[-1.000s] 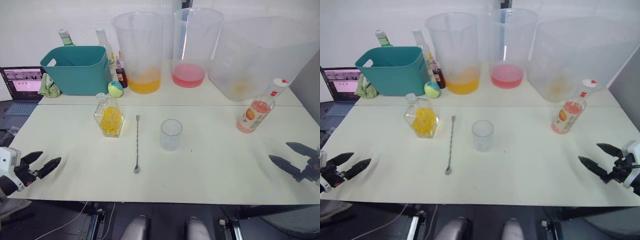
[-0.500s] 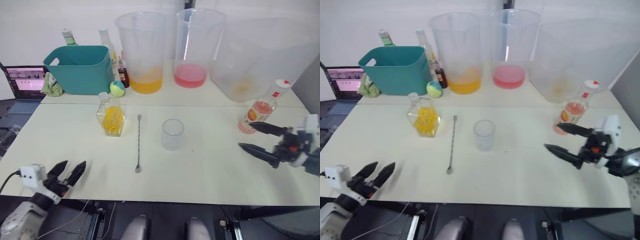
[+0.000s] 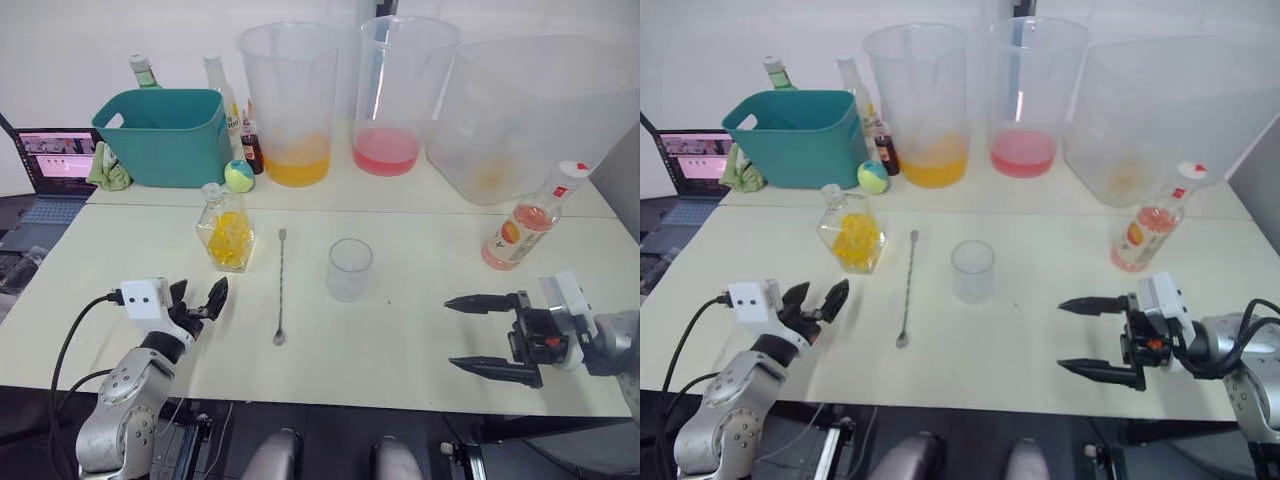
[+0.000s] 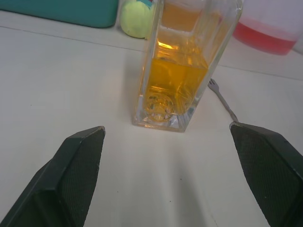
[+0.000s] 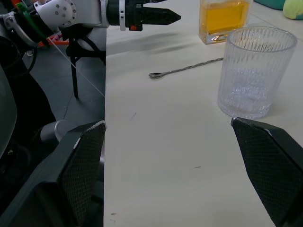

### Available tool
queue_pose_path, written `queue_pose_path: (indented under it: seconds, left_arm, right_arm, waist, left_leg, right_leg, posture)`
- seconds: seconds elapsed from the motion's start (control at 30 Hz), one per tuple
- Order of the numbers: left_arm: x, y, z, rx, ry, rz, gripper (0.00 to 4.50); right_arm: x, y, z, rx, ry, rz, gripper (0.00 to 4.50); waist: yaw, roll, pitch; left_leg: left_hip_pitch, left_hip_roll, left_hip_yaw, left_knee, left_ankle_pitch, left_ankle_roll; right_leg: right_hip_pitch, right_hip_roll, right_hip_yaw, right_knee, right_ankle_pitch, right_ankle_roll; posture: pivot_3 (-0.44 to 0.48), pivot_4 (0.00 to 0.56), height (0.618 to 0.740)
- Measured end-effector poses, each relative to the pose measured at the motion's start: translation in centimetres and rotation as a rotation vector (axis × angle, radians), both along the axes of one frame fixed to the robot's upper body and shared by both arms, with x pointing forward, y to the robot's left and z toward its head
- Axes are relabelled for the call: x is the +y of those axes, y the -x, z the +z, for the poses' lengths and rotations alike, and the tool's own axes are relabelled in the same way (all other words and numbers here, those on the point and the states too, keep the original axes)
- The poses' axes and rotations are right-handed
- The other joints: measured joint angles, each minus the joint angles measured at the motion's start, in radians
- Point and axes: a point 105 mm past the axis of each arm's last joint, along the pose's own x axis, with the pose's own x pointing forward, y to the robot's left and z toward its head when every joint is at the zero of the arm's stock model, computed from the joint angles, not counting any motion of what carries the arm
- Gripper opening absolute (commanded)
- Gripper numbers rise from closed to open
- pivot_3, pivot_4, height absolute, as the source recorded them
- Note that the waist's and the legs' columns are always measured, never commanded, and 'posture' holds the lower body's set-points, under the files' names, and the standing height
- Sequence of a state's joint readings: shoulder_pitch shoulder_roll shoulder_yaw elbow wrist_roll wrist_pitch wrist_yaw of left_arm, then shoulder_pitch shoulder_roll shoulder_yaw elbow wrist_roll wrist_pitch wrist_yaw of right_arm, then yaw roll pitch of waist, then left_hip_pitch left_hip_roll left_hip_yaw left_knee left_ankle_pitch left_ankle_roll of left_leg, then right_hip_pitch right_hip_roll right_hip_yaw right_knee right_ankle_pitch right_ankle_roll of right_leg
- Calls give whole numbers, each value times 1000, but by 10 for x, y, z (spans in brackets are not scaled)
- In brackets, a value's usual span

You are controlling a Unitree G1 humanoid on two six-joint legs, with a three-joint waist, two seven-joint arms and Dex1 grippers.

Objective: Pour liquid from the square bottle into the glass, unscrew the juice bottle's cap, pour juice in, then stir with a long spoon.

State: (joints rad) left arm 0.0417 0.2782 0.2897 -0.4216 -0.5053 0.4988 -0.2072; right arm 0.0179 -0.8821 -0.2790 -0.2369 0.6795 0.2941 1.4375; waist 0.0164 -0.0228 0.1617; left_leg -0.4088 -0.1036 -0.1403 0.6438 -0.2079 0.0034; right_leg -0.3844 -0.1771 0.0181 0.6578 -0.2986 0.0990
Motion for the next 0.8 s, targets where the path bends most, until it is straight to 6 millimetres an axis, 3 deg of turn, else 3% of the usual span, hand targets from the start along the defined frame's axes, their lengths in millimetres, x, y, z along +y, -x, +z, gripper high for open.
queue_pose_path:
  seconds: [0.23,0.53,0.8]
  left_arm:
    - [-18,-17,19,-19,-69,-39,4461]
    - [-10,-36,39,-44,-174,74,4461]
    - [-16,-57,53,-58,-190,70,4461]
  right_arm:
    - [0,0,-9,-28,11,-36,4500]
    - [-1,-5,-13,-55,24,-102,4500]
    - [3,-8,-13,-75,15,-132,4500]
  waist:
    - [1,0,0]
    - [-2,-1,0]
    - [-2,-1,1]
  left_leg:
    - [0,-1,0,0,0,0]
    - [0,-1,0,0,0,0]
    - [-1,-2,0,1,1,-1]
  right_leg:
    - [0,0,0,1,0,0]
    - [0,0,0,1,0,0]
    - [0,0,0,1,0,0]
  posture:
    - [0,150,729]
    - [0,150,729]
    - [0,150,729]
